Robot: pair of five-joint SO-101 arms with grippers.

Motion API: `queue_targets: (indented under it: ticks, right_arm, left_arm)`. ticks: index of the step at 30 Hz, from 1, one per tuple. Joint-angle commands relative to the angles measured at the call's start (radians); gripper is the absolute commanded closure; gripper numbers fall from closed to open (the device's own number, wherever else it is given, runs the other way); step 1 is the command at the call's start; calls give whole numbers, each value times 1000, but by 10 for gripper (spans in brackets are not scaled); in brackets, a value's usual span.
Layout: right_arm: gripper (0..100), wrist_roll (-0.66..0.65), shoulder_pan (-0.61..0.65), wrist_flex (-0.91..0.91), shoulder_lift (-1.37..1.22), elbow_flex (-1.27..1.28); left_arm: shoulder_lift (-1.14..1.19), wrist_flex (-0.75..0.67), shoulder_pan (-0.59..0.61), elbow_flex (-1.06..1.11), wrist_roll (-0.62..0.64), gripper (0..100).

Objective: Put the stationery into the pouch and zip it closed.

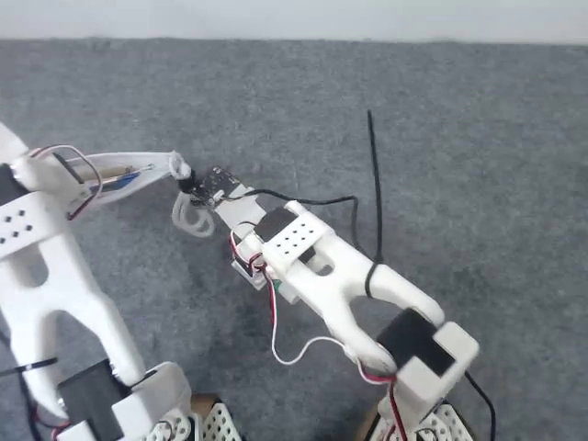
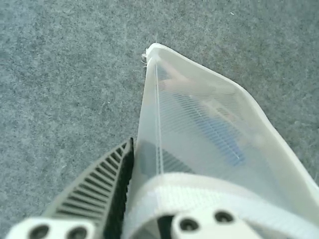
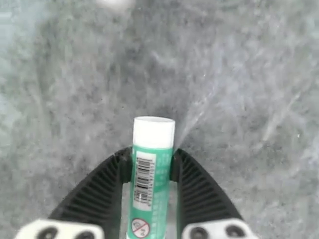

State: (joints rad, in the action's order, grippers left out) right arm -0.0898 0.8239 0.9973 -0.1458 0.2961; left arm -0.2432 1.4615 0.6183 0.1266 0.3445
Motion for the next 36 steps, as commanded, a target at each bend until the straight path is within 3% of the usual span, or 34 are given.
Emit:
queue_targets:
  ticks: [1, 10, 20, 36]
  right_arm:
    - [992, 9, -1, 7, 157, 28]
    - [992, 11, -1, -133, 315, 170]
    - [991, 12, 28, -122, 349, 181]
    - [992, 11, 54, -128, 711, 313]
  left_arm:
    - [-11, -18, 12, -2, 14, 990]
    - [-8, -20, 12, -2, 14, 990]
    - [-8, -20, 12, -2, 14, 990]
    - [-9, -20, 12, -2, 14, 990]
